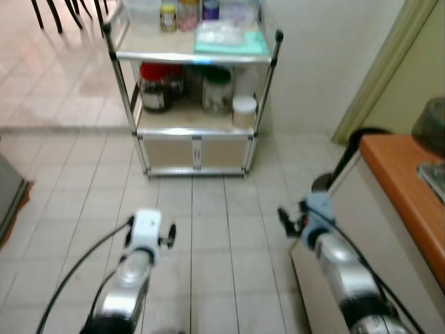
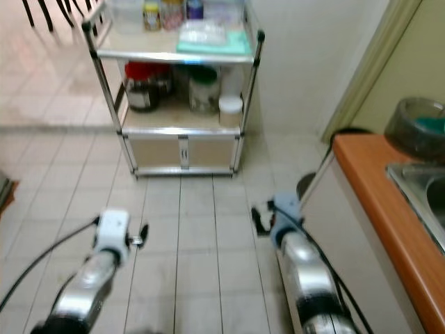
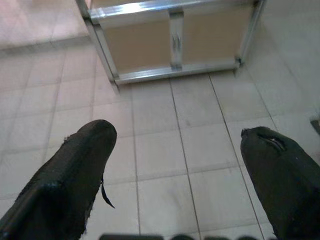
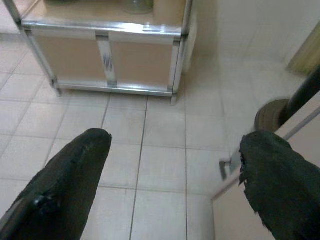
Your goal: Kitchen organization
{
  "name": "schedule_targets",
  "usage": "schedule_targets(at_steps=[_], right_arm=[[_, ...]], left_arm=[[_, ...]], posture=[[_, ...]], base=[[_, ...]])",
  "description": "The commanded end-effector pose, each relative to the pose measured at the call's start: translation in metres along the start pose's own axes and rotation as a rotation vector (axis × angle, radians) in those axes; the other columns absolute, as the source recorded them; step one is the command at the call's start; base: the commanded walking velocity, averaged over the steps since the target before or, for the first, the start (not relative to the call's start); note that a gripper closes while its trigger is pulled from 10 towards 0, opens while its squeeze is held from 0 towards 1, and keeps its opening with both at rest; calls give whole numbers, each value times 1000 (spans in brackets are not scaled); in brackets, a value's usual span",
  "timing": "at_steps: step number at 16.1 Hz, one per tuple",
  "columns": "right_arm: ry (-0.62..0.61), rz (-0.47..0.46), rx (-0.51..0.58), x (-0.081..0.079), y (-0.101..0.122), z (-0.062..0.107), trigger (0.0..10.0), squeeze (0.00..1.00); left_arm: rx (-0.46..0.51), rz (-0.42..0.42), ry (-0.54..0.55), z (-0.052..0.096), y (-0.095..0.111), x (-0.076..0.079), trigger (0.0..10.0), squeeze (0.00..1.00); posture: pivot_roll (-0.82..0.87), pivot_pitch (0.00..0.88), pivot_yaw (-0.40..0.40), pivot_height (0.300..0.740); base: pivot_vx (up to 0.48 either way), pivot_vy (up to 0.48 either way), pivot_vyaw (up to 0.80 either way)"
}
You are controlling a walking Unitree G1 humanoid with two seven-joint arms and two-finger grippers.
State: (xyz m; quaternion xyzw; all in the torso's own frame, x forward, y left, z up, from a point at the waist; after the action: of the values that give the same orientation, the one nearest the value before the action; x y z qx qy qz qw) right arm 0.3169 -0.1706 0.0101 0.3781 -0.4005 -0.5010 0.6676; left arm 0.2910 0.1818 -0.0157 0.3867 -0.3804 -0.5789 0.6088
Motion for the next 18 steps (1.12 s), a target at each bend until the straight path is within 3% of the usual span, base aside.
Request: schedule_targets(at_steps=[1,2,4,5,6,8,10,13,15,18], right_arm=[[-32,-41,38,5,13,6,10000,0],[-46,-60,85,4,22,14,10000,1000],[-12,-64,139,-8,35,28,10000,1000],[-4,-32,203,-12,53,38,10000,1000],[-11,-30,234,-14,64,40,10000,1000],[-9,-36,239,-15,70,41,10000,1000],[-6,-15,228,-17,71,43,10000,1000],[-31,54,195,-16,75,45,10000,1000],[10,22,231,-20,88,46,10000,1000],[29,51,249,-25,93,46,10000,1000]], left_arm=[[44,1,-10,5,13,-2,10000,0],[131,21,-32,12,30,0,10000,0],[239,62,-57,31,60,4,10000,0],[288,89,-64,42,73,6,10000,0],[319,66,-65,47,80,6,10000,0],[327,51,-42,50,84,4,10000,0],[317,88,-10,57,84,-1,10000,0],[295,93,6,61,83,-2,10000,0],[303,91,26,58,89,-4,10000,0],[313,90,44,53,99,-8,10000,0]], posture=[[-107,0,-12,740],[-98,0,-18,740],[-44,0,-13,740],[-50,0,-11,740],[-54,0,-10,740],[-31,0,-16,740],[-32,0,-11,740],[-40,0,-4,740],[-41,0,1,740],[-32,0,9,740]], base=[[0,0,0],[0,0,0],[0,0,0],[0,0,0],[0,0,0],[0,0,0],[0,0,0],[0,0,-267],[0,0,-800],[0,0,-800]])
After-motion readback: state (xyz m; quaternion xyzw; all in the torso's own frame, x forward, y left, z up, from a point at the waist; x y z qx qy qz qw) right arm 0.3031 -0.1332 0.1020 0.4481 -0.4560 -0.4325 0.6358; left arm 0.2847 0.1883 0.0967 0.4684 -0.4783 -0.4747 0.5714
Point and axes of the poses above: a point about 5 cm out from each wrist's last joint towards the gripper, its own z axis pointing back from the gripper into the wrist, its own y axis along the axis of the wrist's last joint, x = y × z, the point moved 4 cm from there along -z, pointing out of the wrist towards the gripper, and after that the axes turned 11 degrees about z, right-handed, at the moved point
